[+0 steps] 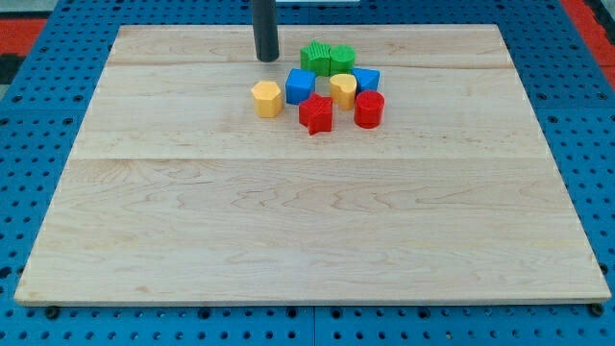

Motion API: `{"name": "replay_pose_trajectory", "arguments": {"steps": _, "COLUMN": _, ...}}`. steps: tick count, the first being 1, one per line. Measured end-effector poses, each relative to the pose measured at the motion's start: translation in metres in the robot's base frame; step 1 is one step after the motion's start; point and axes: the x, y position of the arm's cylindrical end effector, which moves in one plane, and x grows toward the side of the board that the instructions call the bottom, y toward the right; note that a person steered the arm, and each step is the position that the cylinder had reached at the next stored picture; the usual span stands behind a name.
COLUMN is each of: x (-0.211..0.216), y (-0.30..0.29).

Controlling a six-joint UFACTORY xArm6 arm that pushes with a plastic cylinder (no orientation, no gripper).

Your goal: Move the green blocks into the yellow heart and blue triangle

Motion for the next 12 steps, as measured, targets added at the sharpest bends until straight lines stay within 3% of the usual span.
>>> {"name": "replay_pose_trajectory", "arguments": {"steps": 1, "x": -0.025, "y": 0.015}}
{"name": "replay_pose_trajectory", "arguments": {"steps": 2, "x": -0.025, "y": 0.023}}
{"name": "replay_pose_trajectory", "arguments": {"steps": 7, "x": 0.033, "y": 0.060}}
{"name": "replay_pose_trajectory", "arguments": {"steps": 9, "x": -0.028, "y": 0.069}}
{"name": "replay_pose_trajectory", "arguments": {"steps": 11, "x": -0.030, "y": 0.132}}
{"name": "replay_pose_trajectory", "arguments": {"steps": 12, "x": -0.016, "y": 0.135}}
